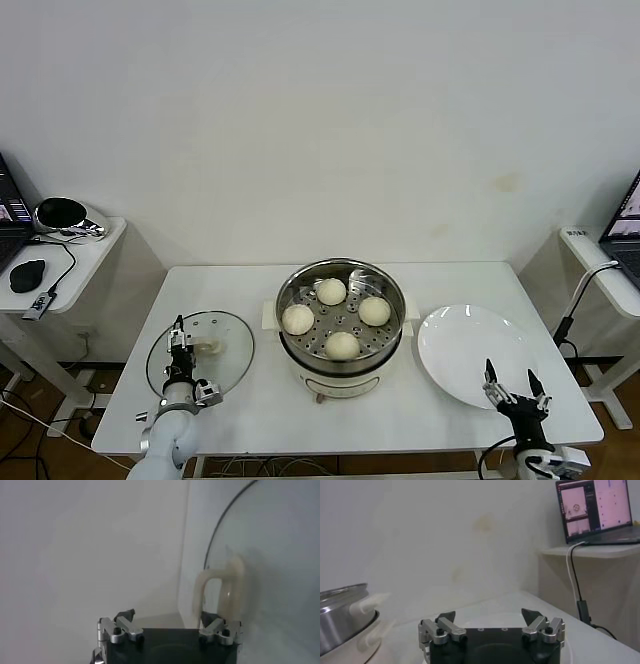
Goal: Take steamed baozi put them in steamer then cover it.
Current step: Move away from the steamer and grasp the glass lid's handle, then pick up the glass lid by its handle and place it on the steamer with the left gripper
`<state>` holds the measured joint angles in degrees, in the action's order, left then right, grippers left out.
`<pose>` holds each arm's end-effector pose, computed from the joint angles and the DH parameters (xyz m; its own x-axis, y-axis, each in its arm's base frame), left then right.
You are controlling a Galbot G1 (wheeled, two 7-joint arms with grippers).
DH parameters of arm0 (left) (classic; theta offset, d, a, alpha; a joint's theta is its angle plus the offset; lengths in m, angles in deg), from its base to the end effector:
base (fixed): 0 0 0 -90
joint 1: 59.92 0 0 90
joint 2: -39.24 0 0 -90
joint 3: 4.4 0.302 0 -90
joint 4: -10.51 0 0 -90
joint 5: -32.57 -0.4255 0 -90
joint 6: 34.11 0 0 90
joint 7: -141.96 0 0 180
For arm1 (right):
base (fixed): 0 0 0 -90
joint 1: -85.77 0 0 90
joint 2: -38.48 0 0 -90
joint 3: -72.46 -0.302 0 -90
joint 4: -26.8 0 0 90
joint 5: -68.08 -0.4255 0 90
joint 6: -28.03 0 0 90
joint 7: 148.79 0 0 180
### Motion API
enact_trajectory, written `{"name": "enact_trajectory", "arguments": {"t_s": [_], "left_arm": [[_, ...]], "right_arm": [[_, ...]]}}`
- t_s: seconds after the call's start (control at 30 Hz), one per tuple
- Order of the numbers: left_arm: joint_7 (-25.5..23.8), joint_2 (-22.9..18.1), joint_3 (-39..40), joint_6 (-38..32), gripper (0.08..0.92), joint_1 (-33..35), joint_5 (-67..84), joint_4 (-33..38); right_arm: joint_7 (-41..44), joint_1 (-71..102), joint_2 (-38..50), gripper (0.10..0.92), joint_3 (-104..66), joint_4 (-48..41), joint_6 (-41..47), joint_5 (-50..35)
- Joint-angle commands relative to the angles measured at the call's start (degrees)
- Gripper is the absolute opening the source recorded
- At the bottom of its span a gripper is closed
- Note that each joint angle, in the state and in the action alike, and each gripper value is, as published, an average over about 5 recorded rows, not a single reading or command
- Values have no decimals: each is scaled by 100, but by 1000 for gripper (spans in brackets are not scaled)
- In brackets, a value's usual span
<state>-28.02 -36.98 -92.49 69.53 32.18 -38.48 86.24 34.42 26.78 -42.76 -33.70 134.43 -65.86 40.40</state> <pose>0.3973 0.0836 -0.4133 -0.9543 -0.2729 0.1220 0.1148 0.0425 0.9925 0.2545 -0.1379 -0.3326 -0.9785 0.1783 0.1032 0.1965 0.9583 0.2076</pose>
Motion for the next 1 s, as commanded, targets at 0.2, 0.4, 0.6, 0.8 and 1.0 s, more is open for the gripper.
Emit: {"name": "enact_trajectory", "arguments": {"t_s": [0.2, 0.4, 0.6, 0.8, 1.0], "left_arm": [[18, 34, -1, -104, 524, -39, 24, -144], [41, 69, 32, -139, 351, -52, 61, -217], [-7, 109, -1, -42, 184, 77, 92, 154], [-393, 153, -72, 537, 140, 513, 556, 1290], [-534, 144, -60, 1214, 140, 954, 811, 2440]], "right_arm": [[5, 52, -10, 823, -13, 18, -11, 26], [10, 93, -27, 823, -23, 51, -7, 57], [-11, 96, -35, 823, -12, 60, 3, 57], [-4, 65, -49, 823, 20, 91, 13, 52], [-1, 41, -20, 823, 44, 164, 38, -4]]}}
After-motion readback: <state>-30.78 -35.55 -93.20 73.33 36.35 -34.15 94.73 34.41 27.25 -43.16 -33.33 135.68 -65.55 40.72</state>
